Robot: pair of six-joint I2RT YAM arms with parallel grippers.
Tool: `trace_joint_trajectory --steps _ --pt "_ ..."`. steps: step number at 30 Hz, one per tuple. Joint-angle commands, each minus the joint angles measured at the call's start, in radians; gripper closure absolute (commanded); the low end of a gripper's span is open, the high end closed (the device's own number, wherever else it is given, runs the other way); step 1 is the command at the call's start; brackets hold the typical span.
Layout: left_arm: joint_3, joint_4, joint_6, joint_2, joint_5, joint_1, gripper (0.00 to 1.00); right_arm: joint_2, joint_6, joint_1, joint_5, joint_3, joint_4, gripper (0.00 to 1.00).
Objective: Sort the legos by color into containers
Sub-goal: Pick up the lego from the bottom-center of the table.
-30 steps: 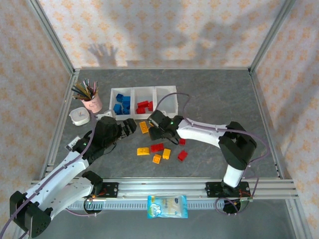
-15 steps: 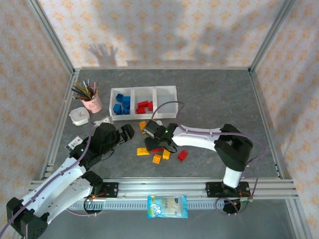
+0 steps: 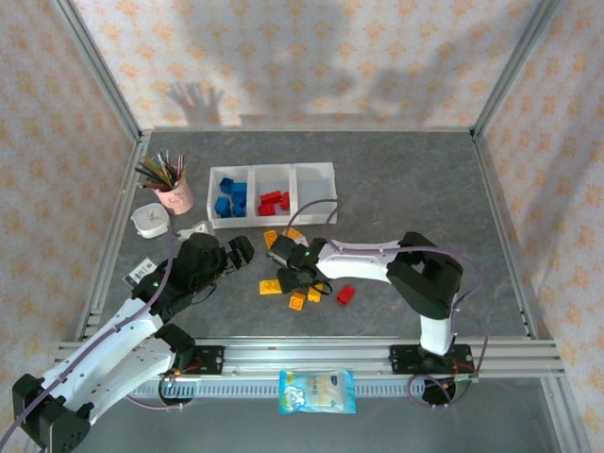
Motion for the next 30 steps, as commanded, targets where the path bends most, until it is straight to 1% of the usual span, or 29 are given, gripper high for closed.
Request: trace_joint_trajectory --steps 1,3,8,10,12,16,22,26,30 --pt "-0.012 -0.019 0.003 -0.001 -0.024 -0.005 0.01 0.022 0.005 0.001 0.072 0.017 -0.067 0.22" --pt "-0.010 -0.016 0.004 -0.001 -0.027 -0.006 0.01 0.022 0.001 -0.001 0.078 0.018 -0.061 0.26" --pt "-0.003 -0.012 0.009 0.010 -0.029 -0.005 0.01 0.030 -0.011 -0.001 0.038 0.021 -0.033 0.35" --pt "0.000 -0.014 0.011 0.013 -0.036 -0.005 0.01 0.011 -0.013 -0.002 0.024 0.010 -0.002 0.38" --pt "0.003 -0.016 0.015 0.015 -0.041 -0.006 0.01 -0.011 -0.008 -0.004 0.038 0.007 0.008 0.41" --pt "0.018 -0.025 0.017 0.015 -0.065 -0.006 0.01 -0.049 -0.014 -0.023 0.077 0.030 -0.011 0.41" --pt "0.054 -0.020 0.036 0.024 -0.125 -0.004 0.01 -0.092 -0.074 -0.087 0.126 0.120 -0.024 0.40" --pt "0.101 -0.011 0.062 0.059 -0.157 0.008 0.01 -0.069 -0.130 -0.132 0.141 0.221 -0.006 0.40" --pt "0.130 0.019 0.093 0.089 -0.146 0.050 0.01 0.001 -0.181 -0.172 0.138 0.352 0.020 0.40"
